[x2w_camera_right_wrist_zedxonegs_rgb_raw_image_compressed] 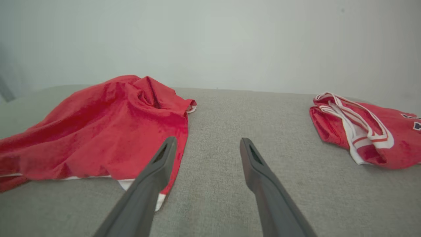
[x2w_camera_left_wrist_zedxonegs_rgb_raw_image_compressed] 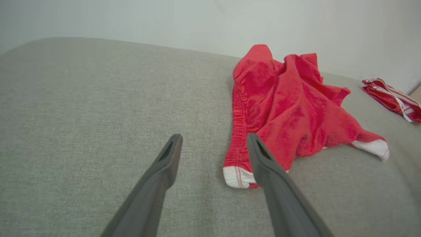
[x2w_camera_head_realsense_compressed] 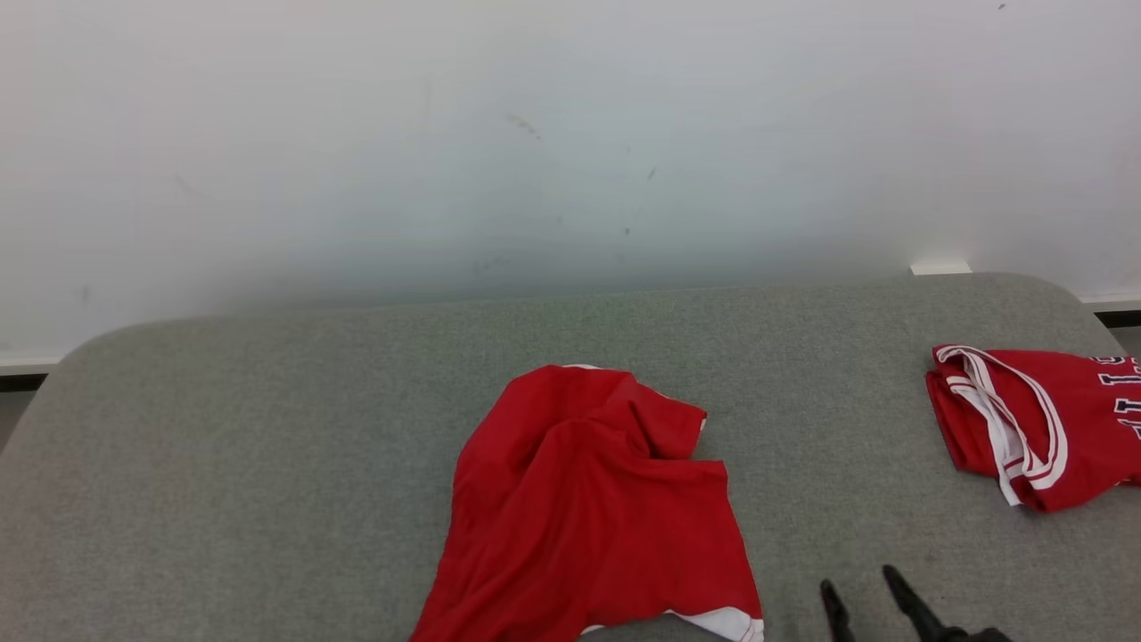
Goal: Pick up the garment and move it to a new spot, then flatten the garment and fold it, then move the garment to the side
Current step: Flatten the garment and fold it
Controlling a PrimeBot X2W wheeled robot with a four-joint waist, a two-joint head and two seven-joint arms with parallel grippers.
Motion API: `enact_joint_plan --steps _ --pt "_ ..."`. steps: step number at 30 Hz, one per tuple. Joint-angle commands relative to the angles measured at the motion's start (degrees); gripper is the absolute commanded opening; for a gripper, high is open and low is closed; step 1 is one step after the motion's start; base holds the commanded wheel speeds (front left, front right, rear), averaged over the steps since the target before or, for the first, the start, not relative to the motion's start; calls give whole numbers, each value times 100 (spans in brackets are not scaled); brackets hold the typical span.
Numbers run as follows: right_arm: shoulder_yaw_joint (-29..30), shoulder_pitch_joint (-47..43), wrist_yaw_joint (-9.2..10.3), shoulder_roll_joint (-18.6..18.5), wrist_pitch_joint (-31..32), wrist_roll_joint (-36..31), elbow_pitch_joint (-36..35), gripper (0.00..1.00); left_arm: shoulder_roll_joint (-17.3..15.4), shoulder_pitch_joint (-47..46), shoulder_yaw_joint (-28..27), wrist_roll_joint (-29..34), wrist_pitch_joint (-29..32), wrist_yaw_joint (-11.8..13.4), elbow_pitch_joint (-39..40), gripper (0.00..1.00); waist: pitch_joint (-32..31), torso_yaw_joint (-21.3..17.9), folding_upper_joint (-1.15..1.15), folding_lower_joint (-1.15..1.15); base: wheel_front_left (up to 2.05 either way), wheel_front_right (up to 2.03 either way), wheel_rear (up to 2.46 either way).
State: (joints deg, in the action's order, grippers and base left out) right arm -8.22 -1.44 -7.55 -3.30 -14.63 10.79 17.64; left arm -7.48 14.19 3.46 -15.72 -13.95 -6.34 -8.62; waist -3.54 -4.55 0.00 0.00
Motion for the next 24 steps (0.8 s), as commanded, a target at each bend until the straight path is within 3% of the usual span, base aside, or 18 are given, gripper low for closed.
enact_joint_plan --steps 1,11,24 --pt "-377 141 15 -200 332 143 144 100 -182 -62 80 -140 325 -43 -63 100 26 9 0 0 0 0 0" --pt "-1981 710 15 -697 1490 621 458 100 -643 -111 644 -1030 1532 -111 88 100 277 124 0 0 0 0 0" --pt "-2255 1197 15 -637 1445 455 820 100 -842 -662 1395 -1765 1425 -106 -200 100 732 283 0 0 0 0 0"
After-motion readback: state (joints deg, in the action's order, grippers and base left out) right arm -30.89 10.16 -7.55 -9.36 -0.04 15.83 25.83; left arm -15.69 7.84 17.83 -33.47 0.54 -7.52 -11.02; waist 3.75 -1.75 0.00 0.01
